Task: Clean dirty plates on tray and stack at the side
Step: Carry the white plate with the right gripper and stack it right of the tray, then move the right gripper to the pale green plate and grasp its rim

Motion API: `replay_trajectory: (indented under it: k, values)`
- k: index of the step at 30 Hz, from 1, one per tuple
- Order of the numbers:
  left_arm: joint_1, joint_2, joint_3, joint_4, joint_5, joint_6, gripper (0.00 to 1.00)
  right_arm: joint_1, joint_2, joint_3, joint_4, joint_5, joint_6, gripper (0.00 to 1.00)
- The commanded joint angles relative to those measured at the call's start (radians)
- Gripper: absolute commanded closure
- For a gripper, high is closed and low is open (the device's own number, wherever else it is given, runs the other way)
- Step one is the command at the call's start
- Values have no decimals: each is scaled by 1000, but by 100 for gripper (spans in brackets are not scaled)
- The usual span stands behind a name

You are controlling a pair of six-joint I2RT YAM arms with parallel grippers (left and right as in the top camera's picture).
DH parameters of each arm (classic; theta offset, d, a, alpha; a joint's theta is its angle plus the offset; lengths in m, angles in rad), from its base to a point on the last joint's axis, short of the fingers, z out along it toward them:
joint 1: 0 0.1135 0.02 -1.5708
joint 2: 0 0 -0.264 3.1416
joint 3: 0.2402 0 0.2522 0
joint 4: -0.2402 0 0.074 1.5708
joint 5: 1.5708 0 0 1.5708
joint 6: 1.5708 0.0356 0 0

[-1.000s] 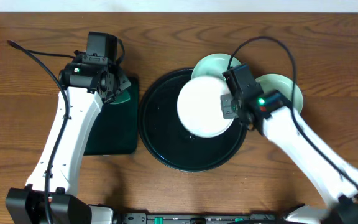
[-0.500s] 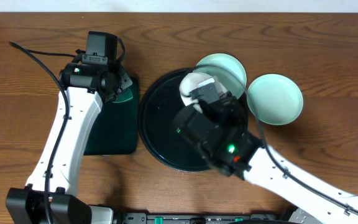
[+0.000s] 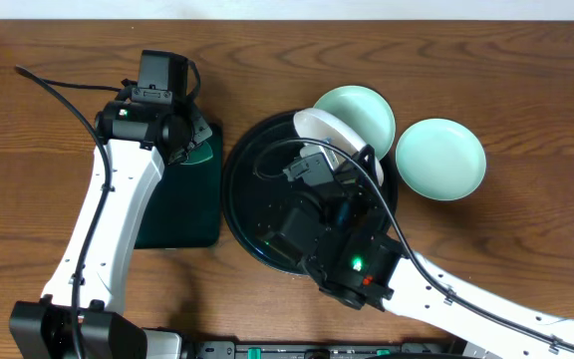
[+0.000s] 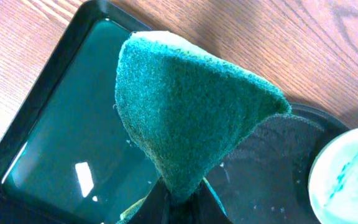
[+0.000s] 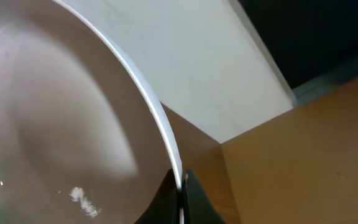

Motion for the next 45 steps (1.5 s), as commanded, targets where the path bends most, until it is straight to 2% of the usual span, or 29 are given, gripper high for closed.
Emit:
replay_trajectory:
  k: [1,5,8,11,15,21,28,32,38,42,45]
  values:
    - [3,6,-7,4,6,14,93,-20,-5,11,-6,-150,21,99]
    - [3,6,-7,4,6,14,93,-136,-5,11,-39,-570,183,99]
    - [3,6,-7,4,6,14,93,-323,-6,12,-41,-966,268,99]
    - [3,6,-7,5,6,14,93,-494,-18,13,-37,-1212,271,99]
    - [3,6,-7,4,14,14,93,-737,-39,13,-50,-1413,297,99]
    - [3,6,-7,5,17,14,93,-1087,-28,10,-121,-1442,344,99]
    - [3,6,-11,8,17,14,93,-1317,69,-15,-179,-1382,344,99]
    - [3,13,-11,10,18,14,93,-1370,145,-28,-100,-1382,339,99]
    - [3,31,-11,11,18,14,93,-1363,286,-29,11,-1452,313,99]
    - [3,32,-11,14,18,14,93,-1330,364,-29,56,-1570,224,92]
    - [3,32,-11,16,18,14,93,-1294,394,-29,48,-1595,212,84]
